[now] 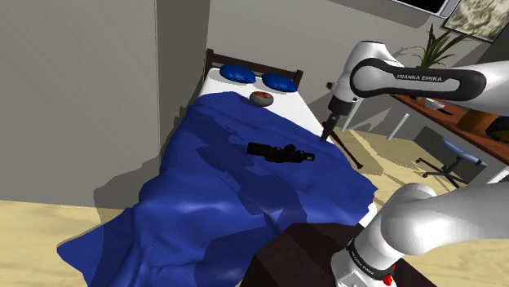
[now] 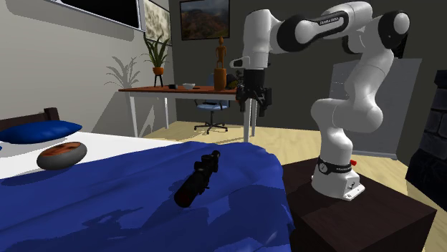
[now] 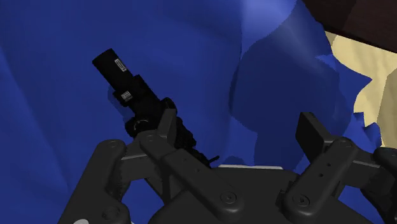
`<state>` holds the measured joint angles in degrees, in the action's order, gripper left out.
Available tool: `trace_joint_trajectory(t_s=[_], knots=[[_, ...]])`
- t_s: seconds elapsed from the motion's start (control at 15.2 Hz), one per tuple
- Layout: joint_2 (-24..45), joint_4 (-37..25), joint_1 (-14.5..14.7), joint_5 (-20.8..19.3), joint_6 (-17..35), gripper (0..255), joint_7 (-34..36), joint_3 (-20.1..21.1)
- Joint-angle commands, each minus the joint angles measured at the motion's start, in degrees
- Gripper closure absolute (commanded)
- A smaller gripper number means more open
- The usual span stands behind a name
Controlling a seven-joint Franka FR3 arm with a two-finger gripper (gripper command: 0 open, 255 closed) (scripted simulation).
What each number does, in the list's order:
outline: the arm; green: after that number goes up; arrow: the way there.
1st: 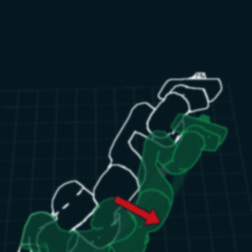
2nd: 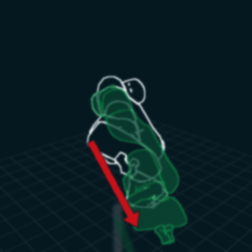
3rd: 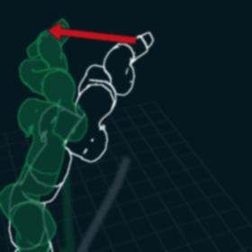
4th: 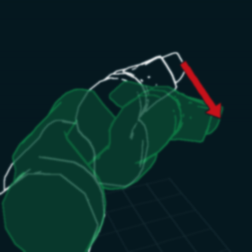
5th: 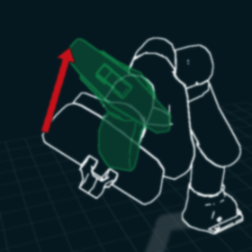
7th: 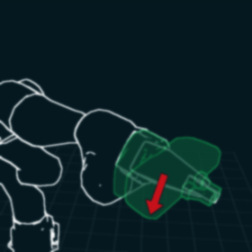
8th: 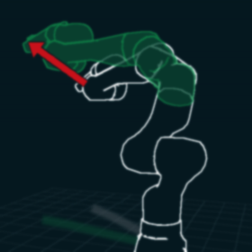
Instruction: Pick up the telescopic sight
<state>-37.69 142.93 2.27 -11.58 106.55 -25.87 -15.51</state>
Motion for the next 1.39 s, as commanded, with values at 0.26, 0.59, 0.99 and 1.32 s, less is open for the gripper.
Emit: trace_joint_trajectory(t_s=[0.26, 0.59, 0.99, 1.32], knots=[[9.87, 1.01, 2.99, 0.03, 14.15, 0, -12.05, -7.5], [20.79, -0.91, 7.25, 4.59, 24.89, 0, -24.05, -13.78], [36.54, -6.57, 12.63, 19.74, 34.21, 0, -44.13, -19.12], [45.8, -10.44, 11.87, 31.29, 37.41, 0, -56.38, -17.51]])
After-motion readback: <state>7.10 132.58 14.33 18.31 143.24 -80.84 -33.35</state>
